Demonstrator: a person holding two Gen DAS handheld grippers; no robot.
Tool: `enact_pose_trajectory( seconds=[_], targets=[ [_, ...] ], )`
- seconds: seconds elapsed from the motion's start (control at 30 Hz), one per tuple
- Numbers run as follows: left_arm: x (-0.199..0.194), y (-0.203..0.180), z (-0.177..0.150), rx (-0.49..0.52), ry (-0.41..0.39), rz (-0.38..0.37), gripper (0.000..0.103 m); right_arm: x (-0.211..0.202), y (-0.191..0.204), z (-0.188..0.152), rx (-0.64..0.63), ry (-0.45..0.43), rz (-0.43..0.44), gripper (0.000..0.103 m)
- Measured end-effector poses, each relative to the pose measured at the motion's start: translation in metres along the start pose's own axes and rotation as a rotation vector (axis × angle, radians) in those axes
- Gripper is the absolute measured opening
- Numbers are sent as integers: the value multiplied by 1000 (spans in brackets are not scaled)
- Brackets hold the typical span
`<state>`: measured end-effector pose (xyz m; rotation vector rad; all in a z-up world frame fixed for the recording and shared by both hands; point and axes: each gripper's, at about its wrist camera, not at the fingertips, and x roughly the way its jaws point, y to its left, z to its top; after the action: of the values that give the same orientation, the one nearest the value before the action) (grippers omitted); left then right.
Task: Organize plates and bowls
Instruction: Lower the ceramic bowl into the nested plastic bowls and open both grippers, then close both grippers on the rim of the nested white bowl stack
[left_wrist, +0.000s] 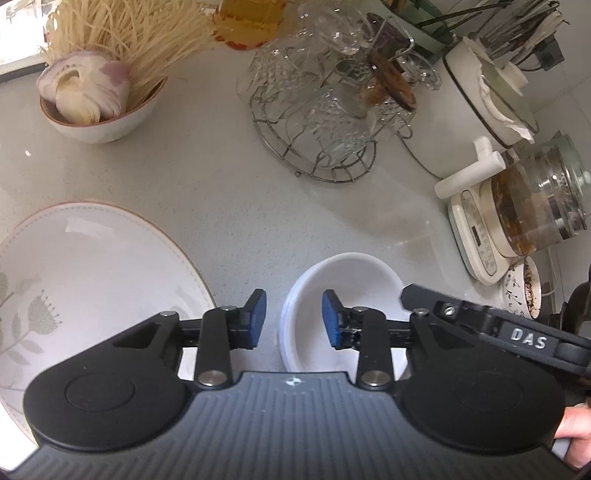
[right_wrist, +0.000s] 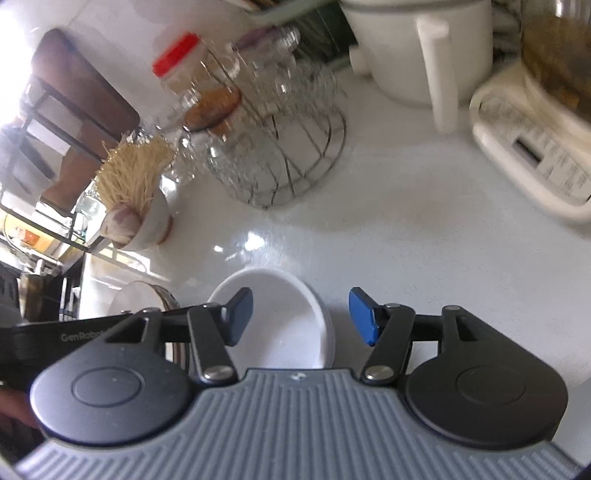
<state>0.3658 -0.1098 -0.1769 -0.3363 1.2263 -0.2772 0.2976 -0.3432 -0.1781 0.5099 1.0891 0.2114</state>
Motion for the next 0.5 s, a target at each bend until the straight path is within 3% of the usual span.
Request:
enact_pose_trajectory(
  seconds=[0.27, 0.5],
  targets=[
    [7, 1, -6, 0, 15, -3, 42, 32, -20, -10, 120, 112, 24, 58],
    [9, -3, -9, 18, 32, 2, 43, 36, -23, -17, 150, 136, 35, 39]
  ],
)
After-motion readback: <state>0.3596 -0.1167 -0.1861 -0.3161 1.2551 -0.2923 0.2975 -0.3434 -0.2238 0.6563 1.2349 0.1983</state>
